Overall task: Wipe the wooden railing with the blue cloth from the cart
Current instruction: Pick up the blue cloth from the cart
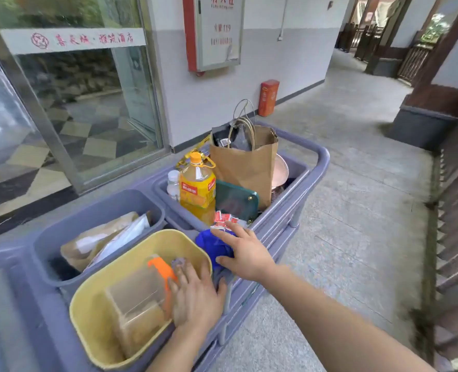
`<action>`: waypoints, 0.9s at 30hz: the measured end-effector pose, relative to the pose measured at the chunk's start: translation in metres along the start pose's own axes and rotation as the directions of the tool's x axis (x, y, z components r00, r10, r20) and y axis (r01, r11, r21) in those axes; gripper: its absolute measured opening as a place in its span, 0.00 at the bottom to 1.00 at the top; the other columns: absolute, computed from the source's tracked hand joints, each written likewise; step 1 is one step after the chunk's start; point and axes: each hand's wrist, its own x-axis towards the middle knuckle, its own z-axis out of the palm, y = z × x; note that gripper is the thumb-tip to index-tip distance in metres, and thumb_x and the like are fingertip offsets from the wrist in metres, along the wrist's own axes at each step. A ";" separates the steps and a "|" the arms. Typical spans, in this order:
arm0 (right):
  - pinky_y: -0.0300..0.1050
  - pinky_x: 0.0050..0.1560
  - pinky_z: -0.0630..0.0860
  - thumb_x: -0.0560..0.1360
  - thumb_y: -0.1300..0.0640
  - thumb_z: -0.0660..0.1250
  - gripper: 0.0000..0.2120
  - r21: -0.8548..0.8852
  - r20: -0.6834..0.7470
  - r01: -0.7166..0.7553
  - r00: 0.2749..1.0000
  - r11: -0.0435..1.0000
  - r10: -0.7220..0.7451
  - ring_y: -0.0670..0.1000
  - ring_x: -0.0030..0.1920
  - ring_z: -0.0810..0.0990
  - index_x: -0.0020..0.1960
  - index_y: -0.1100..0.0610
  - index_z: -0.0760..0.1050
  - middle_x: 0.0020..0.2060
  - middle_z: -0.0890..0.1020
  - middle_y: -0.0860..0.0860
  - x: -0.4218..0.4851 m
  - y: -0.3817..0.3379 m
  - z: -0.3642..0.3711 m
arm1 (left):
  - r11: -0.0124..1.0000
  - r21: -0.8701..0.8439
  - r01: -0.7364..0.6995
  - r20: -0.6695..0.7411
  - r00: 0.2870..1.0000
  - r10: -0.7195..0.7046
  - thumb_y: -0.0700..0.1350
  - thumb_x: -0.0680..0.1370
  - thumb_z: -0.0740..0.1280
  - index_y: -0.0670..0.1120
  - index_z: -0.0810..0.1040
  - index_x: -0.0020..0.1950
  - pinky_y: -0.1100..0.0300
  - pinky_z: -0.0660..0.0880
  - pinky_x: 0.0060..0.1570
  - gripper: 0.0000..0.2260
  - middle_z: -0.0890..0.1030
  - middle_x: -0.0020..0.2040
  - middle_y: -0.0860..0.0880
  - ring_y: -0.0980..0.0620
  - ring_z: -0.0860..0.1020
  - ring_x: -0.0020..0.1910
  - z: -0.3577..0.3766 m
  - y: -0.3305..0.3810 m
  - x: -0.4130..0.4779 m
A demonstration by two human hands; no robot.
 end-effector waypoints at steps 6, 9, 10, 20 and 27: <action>0.58 0.64 0.68 0.74 0.46 0.65 0.26 -0.174 -0.036 0.063 0.997 0.983 -0.071 0.62 0.67 0.64 0.71 0.38 0.63 0.75 0.62 0.49 0.005 0.008 0.029 | 1.000 0.029 -0.010 -0.040 0.999 0.012 0.64 0.78 0.50 0.48 0.72 0.64 0.37 0.65 0.66 0.26 0.75 0.64 0.37 0.37 0.71 0.68 0.006 0.004 0.003; 0.56 0.56 0.71 0.74 0.47 0.65 0.21 -0.211 -0.139 0.081 0.984 0.974 -0.112 0.62 0.57 0.69 0.66 0.41 0.69 0.68 0.70 0.51 0.007 0.012 0.032 | 0.999 0.044 -0.024 -0.051 0.998 0.026 0.64 0.78 0.49 0.48 0.74 0.62 0.37 0.66 0.64 0.26 0.77 0.60 0.40 0.37 0.73 0.65 0.005 0.005 0.003; 0.55 0.54 0.72 0.74 0.49 0.65 0.19 -0.227 -0.158 0.093 0.979 0.969 -0.131 0.61 0.53 0.70 0.65 0.43 0.71 0.65 0.73 0.51 0.008 0.012 0.032 | 0.999 0.038 -0.023 -0.055 0.998 0.025 0.64 0.77 0.49 0.48 0.74 0.61 0.37 0.67 0.63 0.26 0.78 0.59 0.40 0.37 0.73 0.65 0.005 0.005 0.002; 0.51 0.45 0.71 0.69 0.60 0.65 0.18 -0.146 -0.156 0.048 0.985 0.988 -0.071 0.59 0.46 0.68 0.58 0.53 0.75 0.51 0.73 0.55 0.019 0.005 0.012 | 1.000 -0.003 -0.026 -0.064 0.998 0.026 0.62 0.76 0.48 0.46 0.77 0.58 0.37 0.69 0.62 0.28 0.78 0.58 0.38 0.36 0.73 0.64 0.000 0.007 0.003; 0.52 0.48 0.74 0.69 0.58 0.67 0.19 -0.014 -0.276 -0.029 0.961 0.999 0.024 0.60 0.47 0.70 0.60 0.49 0.75 0.51 0.74 0.54 -0.003 0.020 -0.009 | 0.998 -0.062 -0.027 -0.079 0.997 0.022 0.61 0.77 0.51 0.44 0.78 0.59 0.34 0.69 0.64 0.27 0.77 0.61 0.37 0.35 0.72 0.67 0.003 0.005 -0.001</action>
